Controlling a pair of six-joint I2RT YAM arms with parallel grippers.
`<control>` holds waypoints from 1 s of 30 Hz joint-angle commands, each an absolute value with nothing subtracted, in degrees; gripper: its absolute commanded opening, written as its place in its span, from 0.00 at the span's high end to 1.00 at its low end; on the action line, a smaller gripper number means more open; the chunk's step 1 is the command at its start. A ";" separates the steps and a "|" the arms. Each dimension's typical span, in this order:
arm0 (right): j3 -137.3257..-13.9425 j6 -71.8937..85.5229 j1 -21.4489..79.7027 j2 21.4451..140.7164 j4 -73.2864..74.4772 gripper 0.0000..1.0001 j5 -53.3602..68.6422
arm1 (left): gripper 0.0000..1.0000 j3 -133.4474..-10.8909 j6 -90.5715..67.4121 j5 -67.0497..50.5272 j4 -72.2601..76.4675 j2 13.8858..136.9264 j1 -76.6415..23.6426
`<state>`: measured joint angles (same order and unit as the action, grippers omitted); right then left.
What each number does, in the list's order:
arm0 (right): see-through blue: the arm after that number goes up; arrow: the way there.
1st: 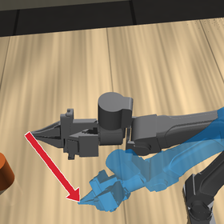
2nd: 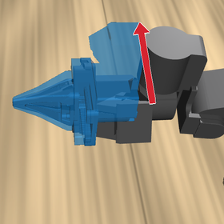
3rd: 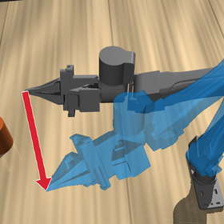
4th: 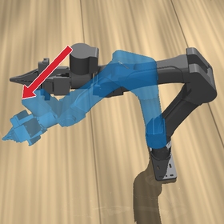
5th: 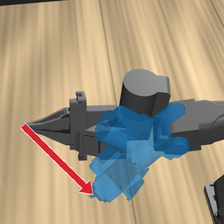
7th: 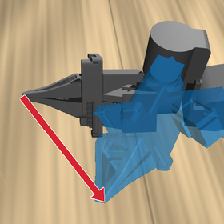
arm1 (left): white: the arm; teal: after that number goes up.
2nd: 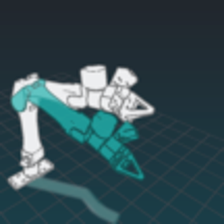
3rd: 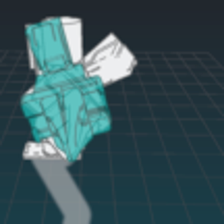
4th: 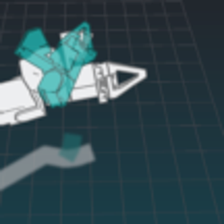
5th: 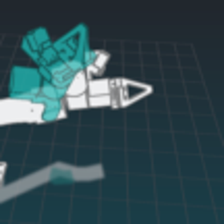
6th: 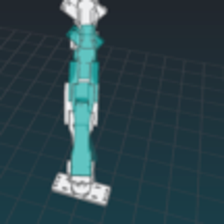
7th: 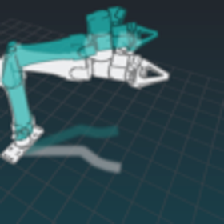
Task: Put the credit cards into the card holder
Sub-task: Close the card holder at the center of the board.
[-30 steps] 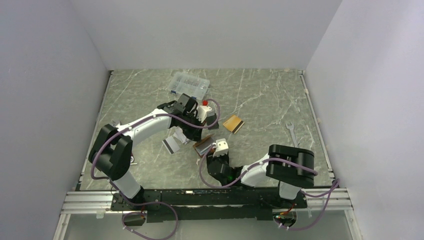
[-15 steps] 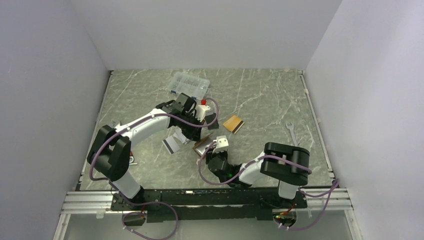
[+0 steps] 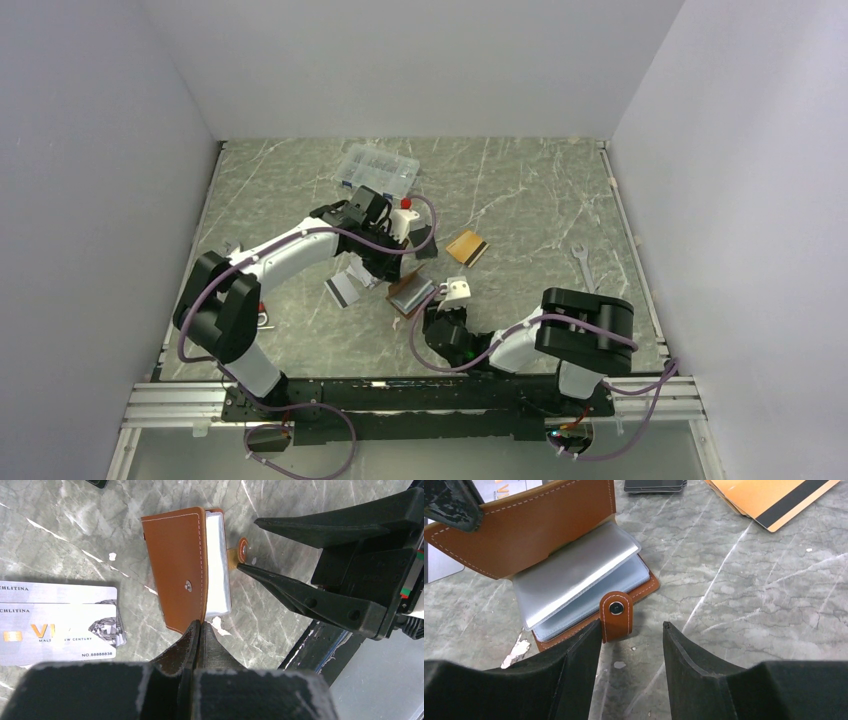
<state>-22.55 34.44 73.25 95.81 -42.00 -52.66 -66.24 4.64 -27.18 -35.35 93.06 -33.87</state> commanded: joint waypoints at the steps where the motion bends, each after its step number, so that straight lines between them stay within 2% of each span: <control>1: -23.61 36.95 73.54 94.47 -38.97 0.50 -55.25 | 1.00 -65.71 3.55 -28.47 -35.60 90.22 -33.61; 6: -27.43 44.45 72.69 94.46 -26.07 0.53 -58.30 | 1.00 -65.21 2.83 -30.17 -35.17 89.54 -33.60; 14: -25.84 51.48 71.51 91.72 -23.37 0.67 -56.97 | 1.00 -63.42 1.38 -32.46 -33.49 91.50 -34.03; 17: -24.63 52.79 71.05 90.22 -23.58 0.68 -55.49 | 1.00 -63.81 0.63 -32.96 -33.23 91.54 -34.71; 21: -22.85 54.85 69.13 88.22 -24.28 0.68 -52.59 | 0.90 -64.62 0.41 -35.75 -32.91 91.73 -36.57; 25: -20.66 57.21 67.20 87.48 -25.79 0.74 -50.06 | 0.79 -65.45 0.37 -39.43 -32.52 94.01 -38.65; 26: -20.08 57.60 66.99 87.21 -26.45 0.76 -49.59 | 0.61 -65.66 0.35 -40.28 -32.23 94.75 -38.95; 27: -19.44 58.09 66.81 86.94 -26.98 0.77 -49.29 | 0.30 -65.90 0.41 -41.95 -32.13 95.85 -39.15; 28: -18.67 58.44 66.53 86.74 -27.94 0.78 -48.84 | 0.06 -66.17 0.74 -43.71 -32.25 96.92 -39.16; 29: -17.74 58.92 66.16 86.36 -29.07 0.78 -48.23 | 0.01 -66.29 1.25 -45.70 -32.22 97.92 -39.11; 30: -16.54 59.43 65.84 86.04 -30.74 0.79 -47.60 | 0.01 -66.01 1.60 -47.62 -31.60 98.43 -38.92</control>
